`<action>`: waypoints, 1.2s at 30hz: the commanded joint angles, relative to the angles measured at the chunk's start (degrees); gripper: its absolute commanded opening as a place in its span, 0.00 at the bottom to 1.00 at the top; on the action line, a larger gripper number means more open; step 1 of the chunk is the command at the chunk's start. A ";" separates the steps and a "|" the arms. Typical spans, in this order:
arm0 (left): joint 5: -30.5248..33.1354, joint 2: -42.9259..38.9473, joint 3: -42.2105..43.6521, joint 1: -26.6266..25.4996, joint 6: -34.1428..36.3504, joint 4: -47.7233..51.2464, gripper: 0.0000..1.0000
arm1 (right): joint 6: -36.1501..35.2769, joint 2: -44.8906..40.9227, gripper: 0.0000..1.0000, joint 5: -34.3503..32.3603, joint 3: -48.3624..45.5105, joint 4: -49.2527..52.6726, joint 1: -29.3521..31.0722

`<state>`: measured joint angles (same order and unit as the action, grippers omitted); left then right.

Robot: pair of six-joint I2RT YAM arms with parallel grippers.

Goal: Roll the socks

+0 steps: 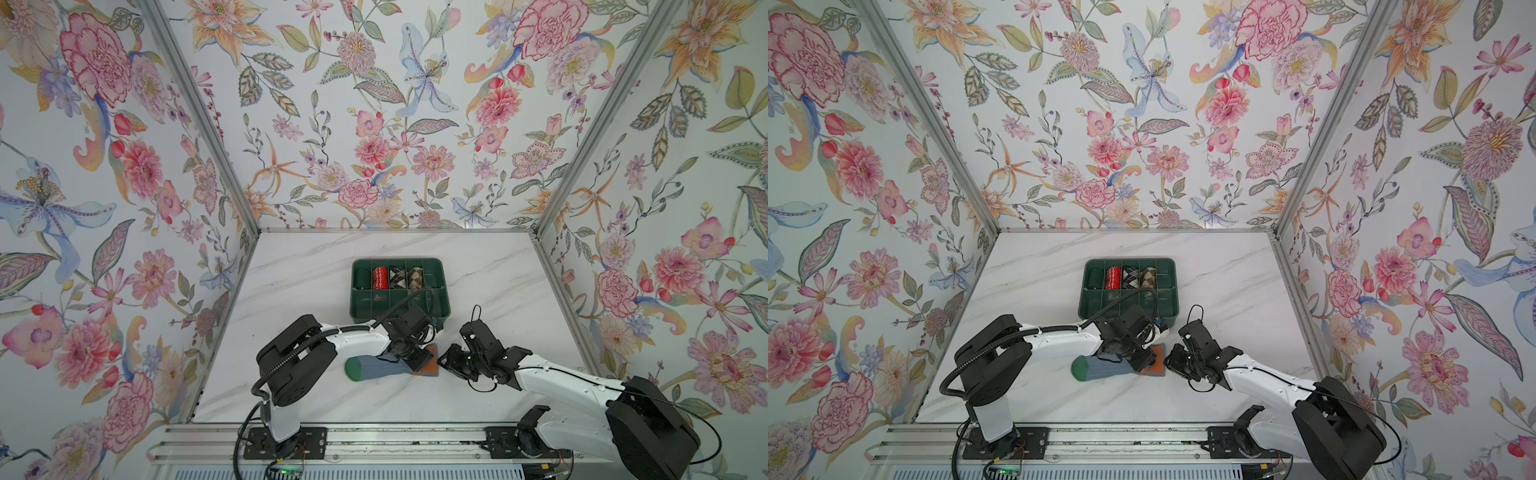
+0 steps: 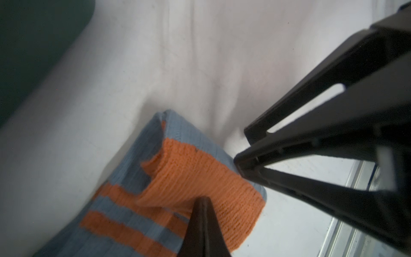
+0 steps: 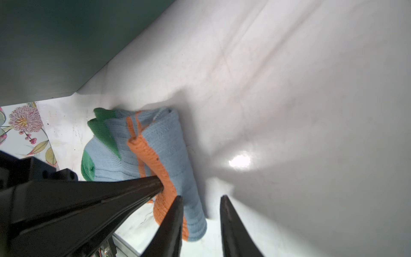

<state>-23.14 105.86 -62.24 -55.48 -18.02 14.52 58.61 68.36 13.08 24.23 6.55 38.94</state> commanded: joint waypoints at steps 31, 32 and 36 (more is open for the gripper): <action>-2.42 4.51 0.10 2.66 -0.70 3.70 0.00 | 3.15 4.59 0.34 1.70 -7.31 -14.86 0.70; -2.44 4.54 0.14 2.66 -0.70 3.73 0.00 | 3.43 4.66 0.34 1.85 -7.86 -15.52 0.70; -2.86 4.94 0.19 2.69 -0.69 3.65 0.00 | 5.05 4.34 0.35 2.69 -10.57 -19.34 0.62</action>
<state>-26.85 107.50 -62.78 -53.23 -19.05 14.70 61.82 72.03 15.27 16.82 -14.59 39.31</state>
